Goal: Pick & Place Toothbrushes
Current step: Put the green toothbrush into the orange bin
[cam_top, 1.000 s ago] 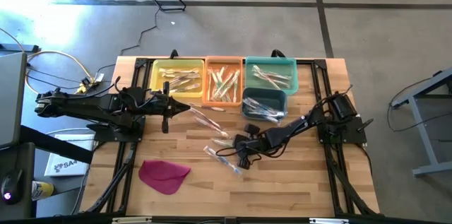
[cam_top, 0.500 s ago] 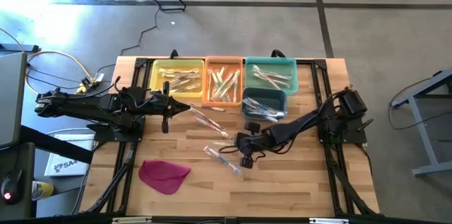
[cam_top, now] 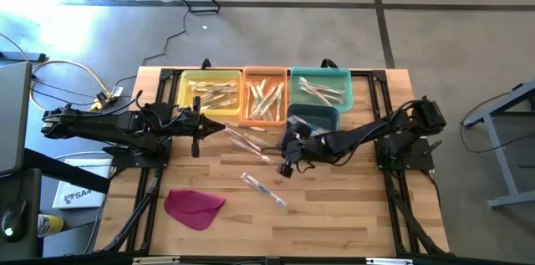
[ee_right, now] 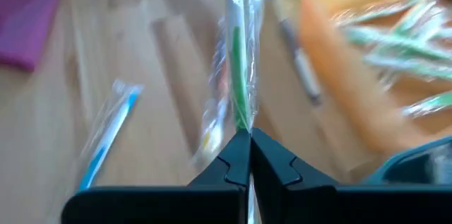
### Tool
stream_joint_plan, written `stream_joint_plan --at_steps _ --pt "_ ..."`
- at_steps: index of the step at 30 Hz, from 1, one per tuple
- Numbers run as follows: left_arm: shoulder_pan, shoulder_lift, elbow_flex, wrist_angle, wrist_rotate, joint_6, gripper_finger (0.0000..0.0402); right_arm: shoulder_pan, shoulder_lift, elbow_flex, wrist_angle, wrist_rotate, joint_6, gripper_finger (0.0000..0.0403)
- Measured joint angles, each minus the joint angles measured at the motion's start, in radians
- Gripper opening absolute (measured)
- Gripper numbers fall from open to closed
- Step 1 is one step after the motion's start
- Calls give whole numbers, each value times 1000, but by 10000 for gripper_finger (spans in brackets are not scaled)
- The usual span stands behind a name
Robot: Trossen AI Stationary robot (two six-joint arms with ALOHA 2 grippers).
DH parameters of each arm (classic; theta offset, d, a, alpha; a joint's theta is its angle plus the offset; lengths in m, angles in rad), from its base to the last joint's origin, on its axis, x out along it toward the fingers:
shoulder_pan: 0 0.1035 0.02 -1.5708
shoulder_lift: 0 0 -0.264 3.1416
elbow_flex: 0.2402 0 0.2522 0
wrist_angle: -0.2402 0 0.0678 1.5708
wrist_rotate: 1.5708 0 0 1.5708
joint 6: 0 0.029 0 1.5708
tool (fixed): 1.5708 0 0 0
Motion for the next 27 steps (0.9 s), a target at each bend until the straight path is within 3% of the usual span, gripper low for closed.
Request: stream_joint_plan --at_steps 14,27 --pt "0 0 0 -28 0 1 10 -122 -14 1 257 18 -74 3" --pt "0 0 0 -19 0 -71 10 -115 -13 1 462 -47 -216 3"
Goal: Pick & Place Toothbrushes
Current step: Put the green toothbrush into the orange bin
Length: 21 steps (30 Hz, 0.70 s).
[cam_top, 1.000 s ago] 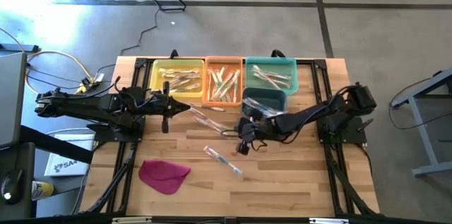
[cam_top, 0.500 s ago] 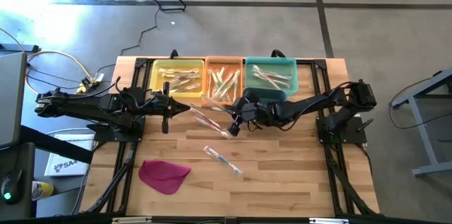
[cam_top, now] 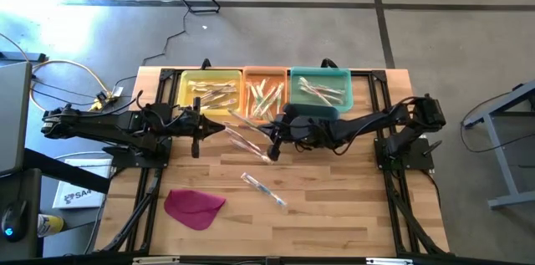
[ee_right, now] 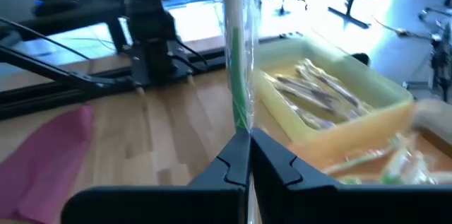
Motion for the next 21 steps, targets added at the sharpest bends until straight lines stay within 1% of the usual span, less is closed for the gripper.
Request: stream_joint_plan --at_steps 4,9,11,14,21 --pt "0 0 0 8 0 -6 10 24 0 0 40 -6 -42 3" --pt "0 16 0 36 1 -7 11 48 0 0 59 -6 -45 3" --pt "0 31 0 41 10 -9 17 52 0 0 59 -6 -50 3" --pt "0 74 0 89 27 -32 45 59 0 0 60 -5 -70 3" --pt "0 159 0 200 38 -29 135 60 0 0 60 -5 -71 3"
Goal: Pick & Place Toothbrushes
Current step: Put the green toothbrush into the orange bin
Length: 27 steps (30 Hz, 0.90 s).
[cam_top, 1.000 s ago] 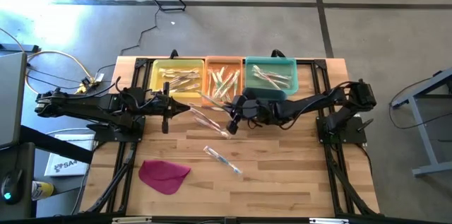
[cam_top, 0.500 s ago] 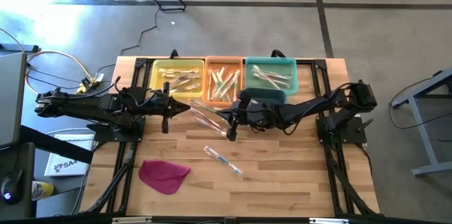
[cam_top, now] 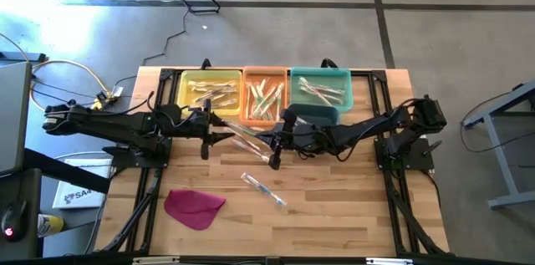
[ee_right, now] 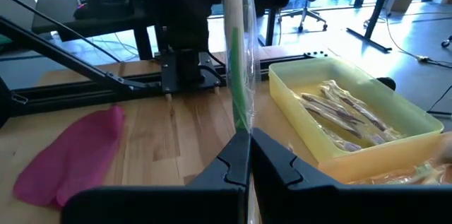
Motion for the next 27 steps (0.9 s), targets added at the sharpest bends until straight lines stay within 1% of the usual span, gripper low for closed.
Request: stream_joint_plan --at_steps 3,6,10,17,20,27 --pt "0 16 0 29 0 0 162 0 0 0 0 -5 0 3" --pt "0 25 0 52 0 0 177 0 0 0 1 -21 -9 3" --pt "0 34 0 88 1 0 181 0 0 0 6 -45 -24 3" --pt "0 72 0 145 17 0 181 0 0 0 5 -47 -25 3" --pt "0 90 0 153 17 0 171 0 0 0 5 -47 -25 3" --pt "0 105 0 180 17 0 118 0 0 0 5 -47 -25 3"
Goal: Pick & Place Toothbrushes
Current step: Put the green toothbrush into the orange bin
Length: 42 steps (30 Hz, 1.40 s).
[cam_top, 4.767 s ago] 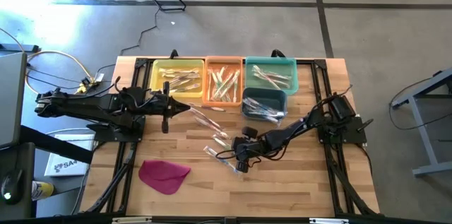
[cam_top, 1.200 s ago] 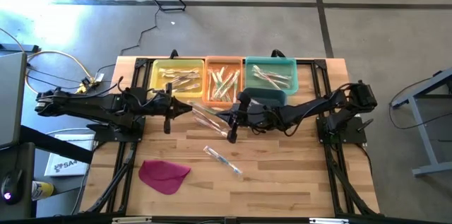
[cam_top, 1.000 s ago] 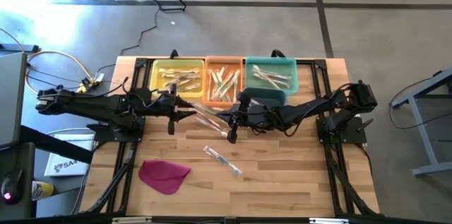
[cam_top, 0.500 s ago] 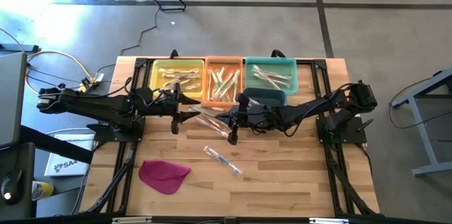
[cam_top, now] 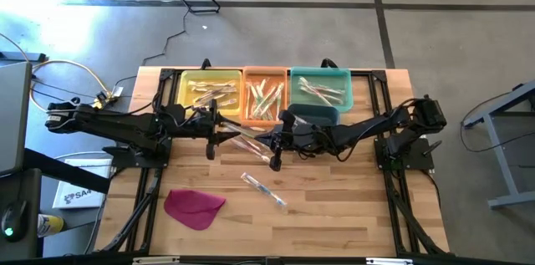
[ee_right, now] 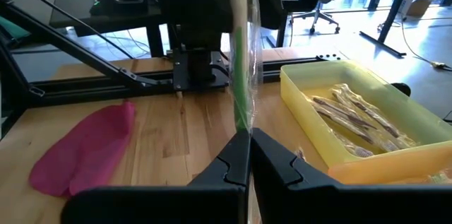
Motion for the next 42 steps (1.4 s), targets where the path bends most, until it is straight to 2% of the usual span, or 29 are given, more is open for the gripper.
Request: stream_joint_plan --at_steps 18,29,33,38,42 --pt "0 0 0 1 7 -2 30 -1 0 0 -6 19 0 3" --pt "0 0 0 1 22 -25 27 -1 0 0 -8 1 -7 5" --pt "0 -1 0 0 54 -27 25 0 0 0 -7 -9 -27 32" --pt "0 -1 0 1 64 -53 25 0 0 0 -10 -8 -24 105" --pt "0 -1 0 0 68 -55 24 4 -53 -3 -75 6 -26 156"
